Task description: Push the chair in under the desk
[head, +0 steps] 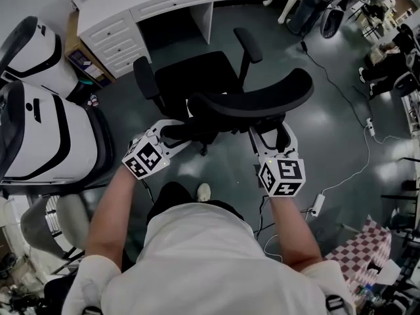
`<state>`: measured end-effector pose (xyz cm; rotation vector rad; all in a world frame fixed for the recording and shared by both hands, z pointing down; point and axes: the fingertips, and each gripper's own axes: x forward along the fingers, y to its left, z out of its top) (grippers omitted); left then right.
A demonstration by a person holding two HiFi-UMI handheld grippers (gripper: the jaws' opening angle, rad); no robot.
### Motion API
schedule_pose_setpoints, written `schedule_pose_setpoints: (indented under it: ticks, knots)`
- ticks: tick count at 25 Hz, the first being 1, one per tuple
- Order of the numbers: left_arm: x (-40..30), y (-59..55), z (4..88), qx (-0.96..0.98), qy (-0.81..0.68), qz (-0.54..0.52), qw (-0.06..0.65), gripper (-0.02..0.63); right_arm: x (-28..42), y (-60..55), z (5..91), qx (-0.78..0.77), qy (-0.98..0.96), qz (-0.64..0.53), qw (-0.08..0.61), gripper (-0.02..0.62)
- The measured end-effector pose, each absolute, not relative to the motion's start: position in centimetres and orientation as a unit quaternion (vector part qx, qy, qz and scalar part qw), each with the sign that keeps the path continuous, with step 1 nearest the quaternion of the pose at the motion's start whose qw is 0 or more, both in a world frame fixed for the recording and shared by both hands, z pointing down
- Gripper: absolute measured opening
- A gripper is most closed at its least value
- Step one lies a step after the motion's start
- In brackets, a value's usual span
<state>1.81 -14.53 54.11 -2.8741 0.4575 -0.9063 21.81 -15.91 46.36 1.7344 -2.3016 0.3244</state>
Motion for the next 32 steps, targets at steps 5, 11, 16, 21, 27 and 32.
schedule_pose_setpoints:
  ticks: [5,11,16,21,27,32]
  knots:
    - [0.7,-16.5,54.2,-0.942,0.149,-0.298,0.044,0.169,20.7,-17.8,46.4,0.595,-0.787,0.11,0.119,0.314]
    - [0.0,-18.6,54.1,-0.945,0.139,-0.294,0.039,0.169,20.0,-19.9,46.3,0.598,-0.785,0.113,0.119,0.314]
    - [-1.0,-20.2,53.9,-0.946,0.131,-0.294,0.041,0.169,19.0,-21.2,46.2,0.604,-0.78,0.113,0.115,0.314]
    - [-2.1,-21.8,53.9,-0.948,0.123,-0.291,0.042,0.169,17.9,-22.6,46.2,0.609,-0.776,0.115,0.116,0.314]
    - [-3.4,-23.6,54.0,-0.949,0.116,-0.29,0.042,0.169,16.7,-24.1,46.3,0.618,-0.769,0.116,0.115,0.314]
    - [-4.0,-25.2,54.0,-0.95,0.105,-0.291,0.042,0.169,16.1,-25.4,46.3,0.624,-0.764,0.119,0.114,0.314]
